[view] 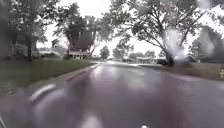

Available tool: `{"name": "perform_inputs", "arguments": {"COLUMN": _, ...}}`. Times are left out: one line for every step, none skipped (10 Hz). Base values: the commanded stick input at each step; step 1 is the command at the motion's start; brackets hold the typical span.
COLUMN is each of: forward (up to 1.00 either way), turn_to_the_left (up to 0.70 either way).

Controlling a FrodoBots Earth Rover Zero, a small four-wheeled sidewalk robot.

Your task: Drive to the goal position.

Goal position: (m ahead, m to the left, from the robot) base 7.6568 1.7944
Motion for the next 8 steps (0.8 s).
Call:
{"name": "perform_inputs", "arguments": {"forward": 0.5, "turn_to_the_left": 0.0}}
{"name": "perform_inputs", "arguments": {"forward": 0.5, "turn_to_the_left": 0.0}}
{"name": "perform_inputs", "arguments": {"forward": 0.5, "turn_to_the_left": 0.0}}
{"name": "perform_inputs", "arguments": {"forward": 0.5, "turn_to_the_left": 0.0}}
{"name": "perform_inputs", "arguments": {"forward": 0.5, "turn_to_the_left": 0.0}}
{"name": "perform_inputs", "arguments": {"forward": 0.5, "turn_to_the_left": 0.0}}
{"name": "perform_inputs", "arguments": {"forward": 0.5, "turn_to_the_left": 0.0}}
{"name": "perform_inputs", "arguments": {"forward": 0.5, "turn_to_the_left": 0.5}}
